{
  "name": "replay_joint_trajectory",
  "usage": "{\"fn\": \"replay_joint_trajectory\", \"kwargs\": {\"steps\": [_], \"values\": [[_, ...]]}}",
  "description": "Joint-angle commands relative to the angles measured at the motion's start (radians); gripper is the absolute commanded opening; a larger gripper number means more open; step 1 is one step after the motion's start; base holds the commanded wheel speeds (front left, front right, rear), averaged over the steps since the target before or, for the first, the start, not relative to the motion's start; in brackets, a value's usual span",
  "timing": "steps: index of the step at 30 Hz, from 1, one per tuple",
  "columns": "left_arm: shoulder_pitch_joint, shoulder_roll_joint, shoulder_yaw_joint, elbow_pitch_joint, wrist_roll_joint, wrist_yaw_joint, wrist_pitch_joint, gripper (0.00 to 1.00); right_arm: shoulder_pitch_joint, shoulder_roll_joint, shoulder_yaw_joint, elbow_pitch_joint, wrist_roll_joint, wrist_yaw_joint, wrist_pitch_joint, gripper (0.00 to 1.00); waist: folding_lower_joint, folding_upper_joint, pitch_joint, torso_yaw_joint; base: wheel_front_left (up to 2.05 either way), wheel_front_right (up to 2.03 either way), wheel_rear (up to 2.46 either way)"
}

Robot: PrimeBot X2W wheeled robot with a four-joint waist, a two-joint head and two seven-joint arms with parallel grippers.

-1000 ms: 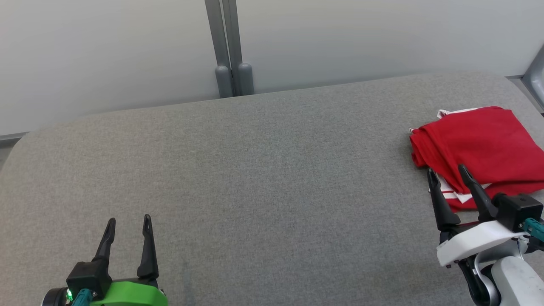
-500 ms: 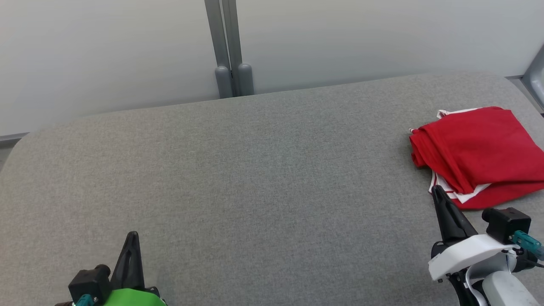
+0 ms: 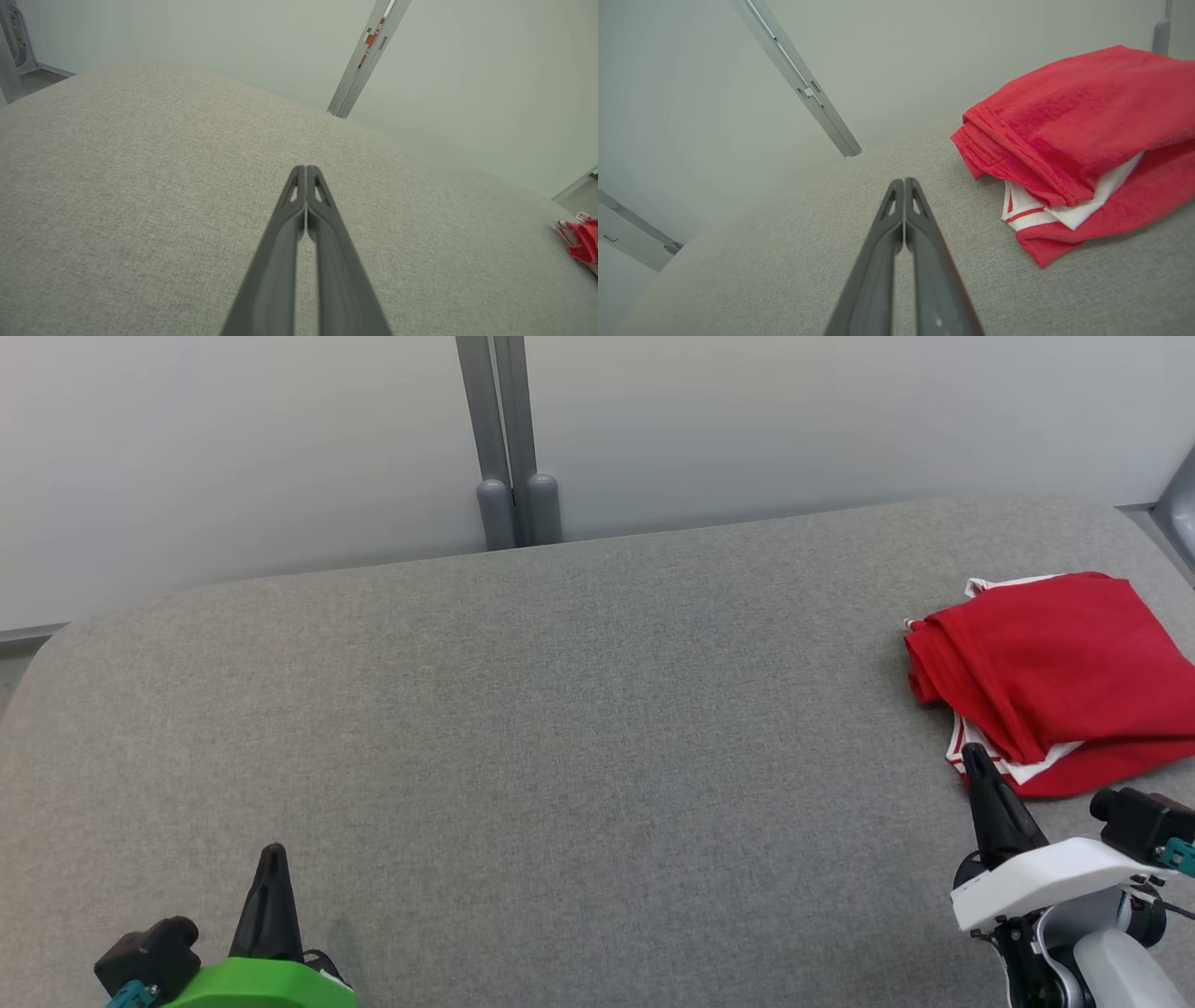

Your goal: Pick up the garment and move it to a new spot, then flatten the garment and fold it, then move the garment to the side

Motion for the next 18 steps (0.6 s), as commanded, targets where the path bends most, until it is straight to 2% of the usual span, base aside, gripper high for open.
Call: {"fn": "replay_joint_trajectory", "kwargs": {"steps": [1, 18], "values": [[-0.033, 0.004, 0.007, -0.018, -0.039, -0.005, 0.007, 0.0, -0.019, -0.004, -0.013, -0.018, 0.033, 0.0, 0.008, 0.0, 0.0001, 0.0, 0.0, 0.001, 0.0, 0.0, 0.0], [-0.06, 0.005, 0.024, -0.02, -0.295, -0.015, 0.071, 0.0, -0.019, 0.034, -0.059, -0.026, 0.247, 0.0, 0.075, 0.0, 0.0001, 0.0, 0.002, 0.008, 0.0, 0.0, 0.0]]}}
